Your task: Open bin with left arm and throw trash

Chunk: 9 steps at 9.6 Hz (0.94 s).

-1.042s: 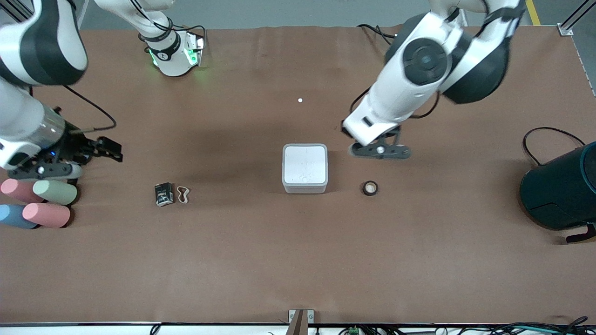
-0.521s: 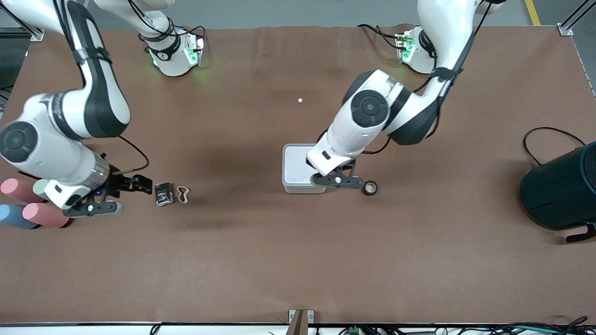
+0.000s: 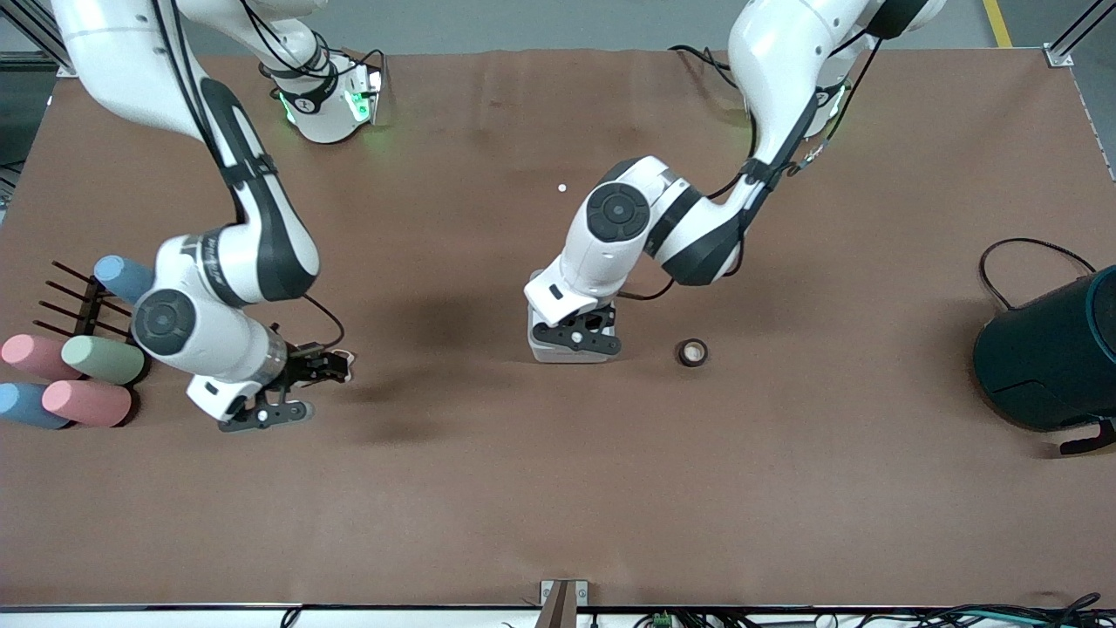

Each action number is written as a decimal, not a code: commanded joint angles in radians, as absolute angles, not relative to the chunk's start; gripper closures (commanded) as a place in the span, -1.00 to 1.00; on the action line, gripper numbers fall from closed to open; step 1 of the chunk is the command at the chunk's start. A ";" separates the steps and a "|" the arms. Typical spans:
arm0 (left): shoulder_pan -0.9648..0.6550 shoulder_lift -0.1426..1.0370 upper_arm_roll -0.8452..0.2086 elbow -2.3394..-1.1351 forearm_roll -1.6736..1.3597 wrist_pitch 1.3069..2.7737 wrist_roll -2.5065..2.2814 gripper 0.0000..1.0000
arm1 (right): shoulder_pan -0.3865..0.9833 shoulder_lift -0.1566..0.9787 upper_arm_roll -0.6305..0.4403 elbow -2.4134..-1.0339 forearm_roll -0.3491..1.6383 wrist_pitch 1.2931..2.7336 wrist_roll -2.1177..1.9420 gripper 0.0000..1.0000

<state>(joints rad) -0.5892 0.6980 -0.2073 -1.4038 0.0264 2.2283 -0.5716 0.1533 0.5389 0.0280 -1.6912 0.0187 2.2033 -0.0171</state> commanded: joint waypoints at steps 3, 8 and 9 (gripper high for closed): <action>-0.601 0.744 -0.198 -1.381 0.081 2.232 -0.587 1.00 | 0.152 0.615 0.025 -1.683 0.015 2.256 -0.241 -0.97; -0.592 0.712 -0.199 -1.376 0.091 2.211 -0.588 1.00 | 0.152 0.632 0.023 -1.786 0.014 2.387 -0.339 -0.76; -0.572 0.665 -0.199 -1.376 0.084 2.147 -0.581 0.96 | 0.141 0.632 0.023 -1.796 0.014 2.376 -0.353 -0.75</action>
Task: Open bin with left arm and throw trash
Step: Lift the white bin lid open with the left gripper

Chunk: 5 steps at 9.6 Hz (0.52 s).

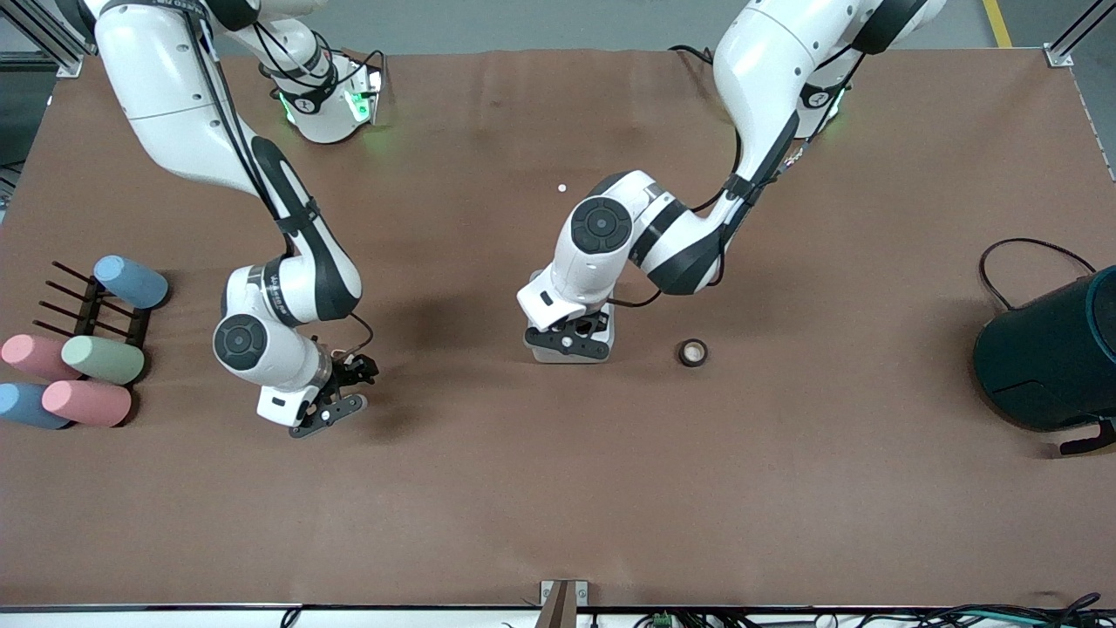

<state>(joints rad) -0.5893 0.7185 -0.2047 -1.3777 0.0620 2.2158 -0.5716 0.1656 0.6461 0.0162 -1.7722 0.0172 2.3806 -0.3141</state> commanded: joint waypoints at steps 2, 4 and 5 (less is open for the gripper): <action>-0.519 0.600 -0.201 -1.356 0.089 2.012 -0.575 0.71 | 0.141 0.632 0.023 -1.827 0.014 2.376 -0.357 -0.61; -0.435 0.583 -0.199 -1.376 0.097 2.003 -0.536 -0.56 | 0.137 0.632 0.023 -1.839 0.014 2.318 -0.363 -0.34; -0.395 0.594 -0.199 -1.382 0.098 2.005 -0.444 -0.90 | 0.137 0.630 0.023 -1.835 0.014 2.291 -0.397 -0.08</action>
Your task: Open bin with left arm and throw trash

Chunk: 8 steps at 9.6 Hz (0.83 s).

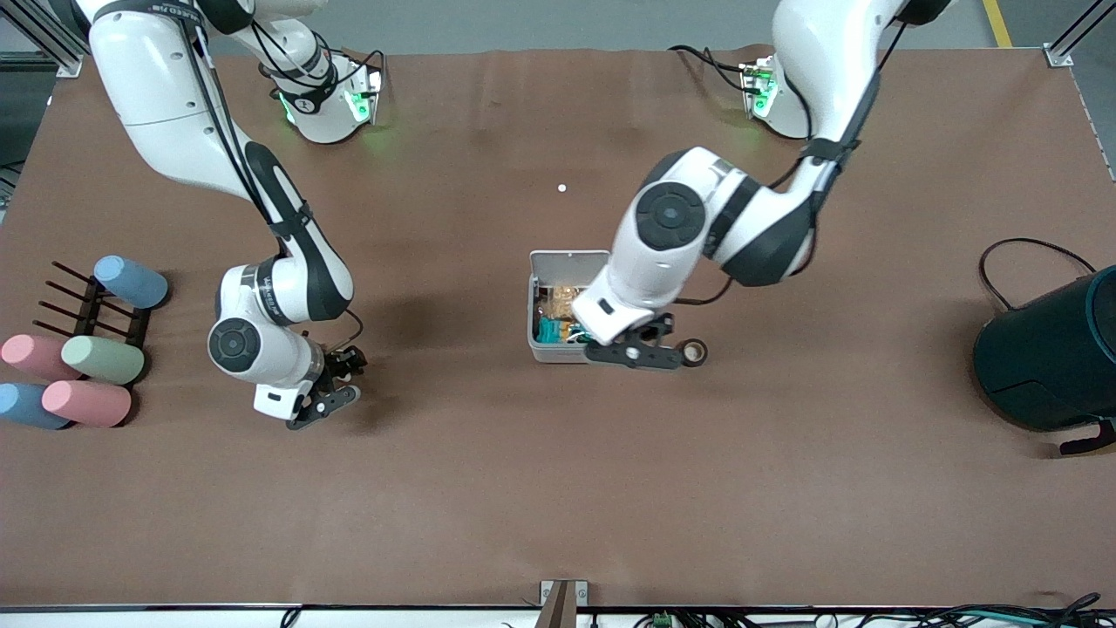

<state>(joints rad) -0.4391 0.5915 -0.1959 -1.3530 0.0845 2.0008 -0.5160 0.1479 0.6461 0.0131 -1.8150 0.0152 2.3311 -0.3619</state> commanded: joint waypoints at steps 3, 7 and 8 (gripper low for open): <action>-0.342 0.653 -0.199 -1.457 0.147 2.127 -0.365 -0.98 | 0.123 0.630 0.025 -1.833 0.015 2.289 -0.399 0.33; -0.313 0.684 -0.198 -1.635 0.185 2.307 -0.374 -0.97 | 0.129 0.626 0.028 -1.780 0.166 2.246 -0.385 0.99; -0.305 0.684 -0.198 -1.675 0.231 2.333 -0.379 -0.95 | 0.143 0.623 0.028 -1.731 0.225 2.188 -0.377 0.99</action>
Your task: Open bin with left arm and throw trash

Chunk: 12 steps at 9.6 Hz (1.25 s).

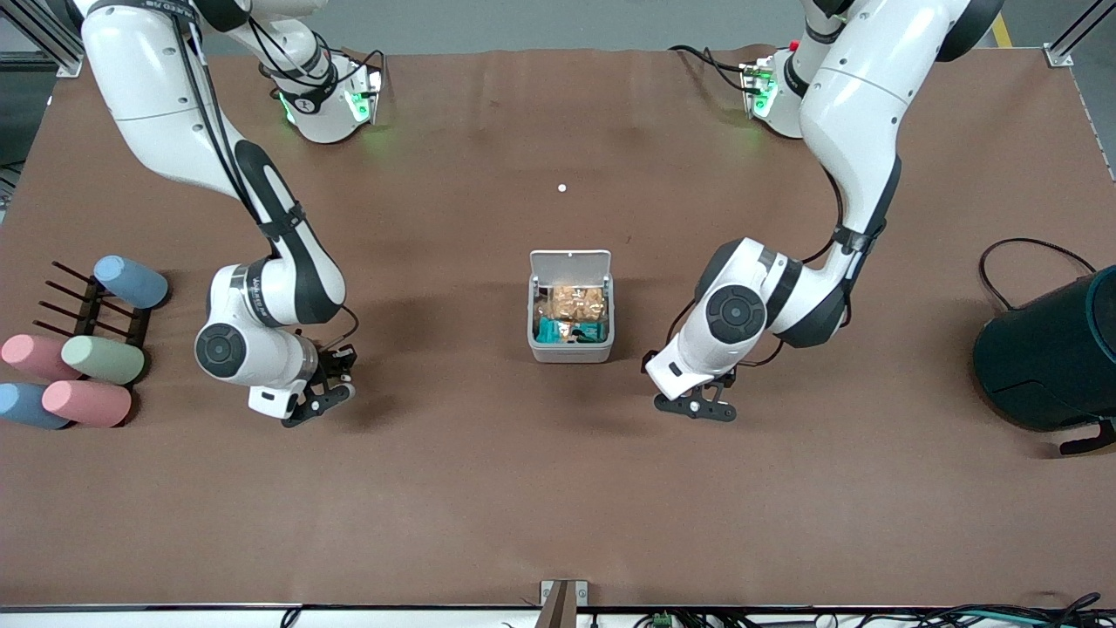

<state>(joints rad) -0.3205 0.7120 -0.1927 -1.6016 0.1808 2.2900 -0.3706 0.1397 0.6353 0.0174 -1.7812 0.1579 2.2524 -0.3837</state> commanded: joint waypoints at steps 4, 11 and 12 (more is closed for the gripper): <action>-0.285 0.677 -0.199 -1.732 0.236 2.335 -0.408 -0.42 | 0.210 0.601 0.110 -1.626 0.325 2.118 -0.067 0.99; -0.284 0.672 -0.222 -1.750 0.224 2.292 -0.474 -0.59 | 0.423 0.629 0.199 -1.490 0.331 2.173 0.475 0.98; -0.284 0.672 -0.224 -1.758 0.224 2.292 -0.474 -0.58 | 0.457 0.637 0.201 -1.488 0.331 2.219 0.501 0.98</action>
<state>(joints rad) -0.2905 0.7074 -0.2171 -1.7149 0.2145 2.2999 -0.4563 0.4233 0.6173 0.2057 -1.5092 0.3149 2.1867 0.4572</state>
